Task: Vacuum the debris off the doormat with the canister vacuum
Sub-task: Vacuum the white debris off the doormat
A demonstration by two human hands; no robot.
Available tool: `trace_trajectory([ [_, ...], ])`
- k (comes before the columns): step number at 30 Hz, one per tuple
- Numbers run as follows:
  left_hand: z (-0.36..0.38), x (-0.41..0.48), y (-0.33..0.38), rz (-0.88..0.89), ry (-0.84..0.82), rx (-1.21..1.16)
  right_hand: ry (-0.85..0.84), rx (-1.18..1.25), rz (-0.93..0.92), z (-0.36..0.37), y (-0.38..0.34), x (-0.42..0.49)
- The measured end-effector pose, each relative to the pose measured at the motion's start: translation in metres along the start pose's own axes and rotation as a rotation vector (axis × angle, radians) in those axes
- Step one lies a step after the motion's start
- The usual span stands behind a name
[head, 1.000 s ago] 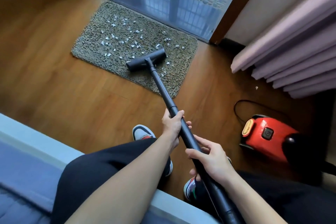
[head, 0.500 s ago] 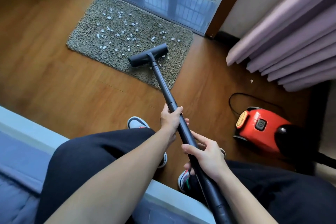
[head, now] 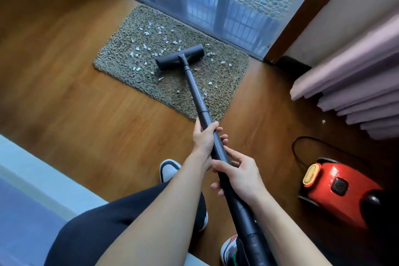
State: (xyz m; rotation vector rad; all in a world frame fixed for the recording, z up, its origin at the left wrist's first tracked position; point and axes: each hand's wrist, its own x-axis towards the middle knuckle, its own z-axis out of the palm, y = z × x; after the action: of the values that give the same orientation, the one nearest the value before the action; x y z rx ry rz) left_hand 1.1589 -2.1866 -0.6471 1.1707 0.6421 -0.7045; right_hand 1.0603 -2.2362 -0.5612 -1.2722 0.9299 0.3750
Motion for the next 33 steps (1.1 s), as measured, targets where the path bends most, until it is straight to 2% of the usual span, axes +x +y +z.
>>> trace_trajectory([
  [5, -0.001, 0.016, 0.014, 0.030, 0.032, 0.001, -0.030, 0.018, 0.001, 0.009, -0.013, 0.018],
  [12, -0.002, 0.010, 0.012, -0.018, 0.027, -0.015, -0.025, 0.076, 0.048, 0.003, -0.004, 0.005],
  [24, 0.023, -0.011, -0.029, -0.058, 0.047, 0.036, -0.017, 0.103, 0.045, -0.037, 0.024, -0.021],
  [33, 0.068, 0.022, 0.024, -0.085, 0.150, 0.076, -0.085, 0.073, 0.085, -0.051, -0.050, 0.021],
])
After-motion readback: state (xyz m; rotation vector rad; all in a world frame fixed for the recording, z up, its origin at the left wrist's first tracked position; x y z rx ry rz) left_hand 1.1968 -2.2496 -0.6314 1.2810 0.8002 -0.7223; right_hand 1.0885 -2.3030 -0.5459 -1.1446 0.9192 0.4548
